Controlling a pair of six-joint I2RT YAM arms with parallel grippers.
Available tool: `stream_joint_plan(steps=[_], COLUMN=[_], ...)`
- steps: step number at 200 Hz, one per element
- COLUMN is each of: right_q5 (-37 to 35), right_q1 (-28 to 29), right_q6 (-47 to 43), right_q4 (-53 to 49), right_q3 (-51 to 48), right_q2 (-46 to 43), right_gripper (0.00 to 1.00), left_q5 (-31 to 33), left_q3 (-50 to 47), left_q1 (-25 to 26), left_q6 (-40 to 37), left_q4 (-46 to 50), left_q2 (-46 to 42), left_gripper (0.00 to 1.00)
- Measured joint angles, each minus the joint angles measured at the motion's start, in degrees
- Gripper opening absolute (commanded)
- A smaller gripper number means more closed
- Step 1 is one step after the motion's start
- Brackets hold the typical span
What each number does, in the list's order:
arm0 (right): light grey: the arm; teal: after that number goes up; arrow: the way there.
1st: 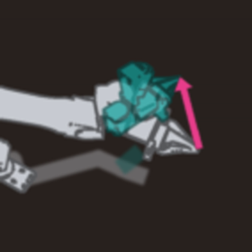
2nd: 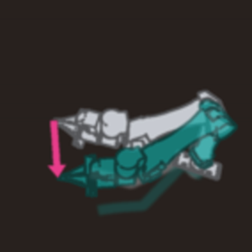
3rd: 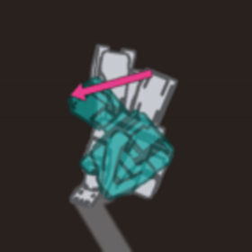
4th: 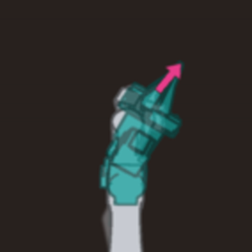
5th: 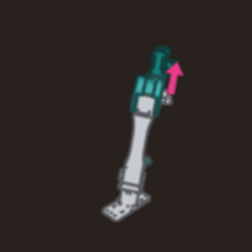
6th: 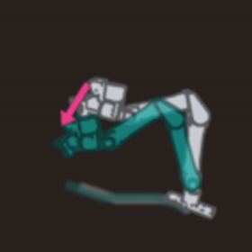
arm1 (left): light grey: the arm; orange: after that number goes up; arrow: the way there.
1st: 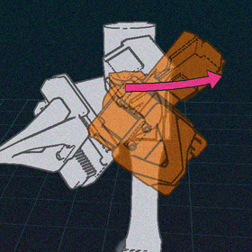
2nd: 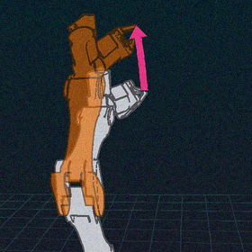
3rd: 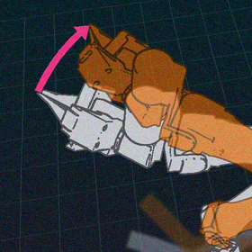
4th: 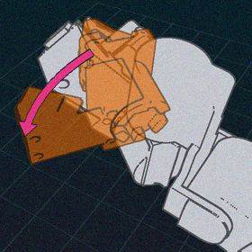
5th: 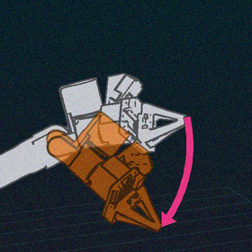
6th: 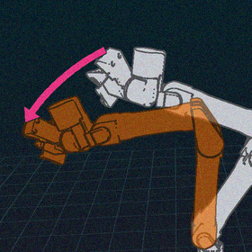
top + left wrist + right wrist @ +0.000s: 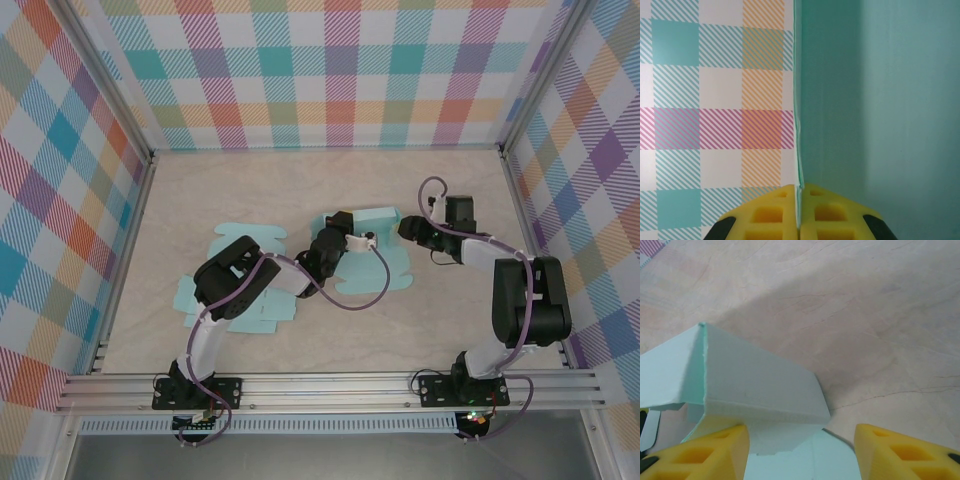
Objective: Fold the paper box
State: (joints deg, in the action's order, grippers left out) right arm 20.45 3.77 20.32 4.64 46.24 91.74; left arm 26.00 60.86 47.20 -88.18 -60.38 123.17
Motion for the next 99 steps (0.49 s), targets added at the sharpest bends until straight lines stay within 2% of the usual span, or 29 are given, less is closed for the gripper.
stream_joint_plan(steps=[99], right_q5=[0.59], right_q1=[3.89], right_q6=[-1.55], right_q4=[2.80], right_q3=[0.00], right_q2=[4.17], right_gripper=[0.57], left_q5=[-0.20], left_q3=[0.15], left_q1=[0.00], left_q6=[-0.15], left_q4=[0.02], left_q2=[0.11], left_gripper=[0.05])
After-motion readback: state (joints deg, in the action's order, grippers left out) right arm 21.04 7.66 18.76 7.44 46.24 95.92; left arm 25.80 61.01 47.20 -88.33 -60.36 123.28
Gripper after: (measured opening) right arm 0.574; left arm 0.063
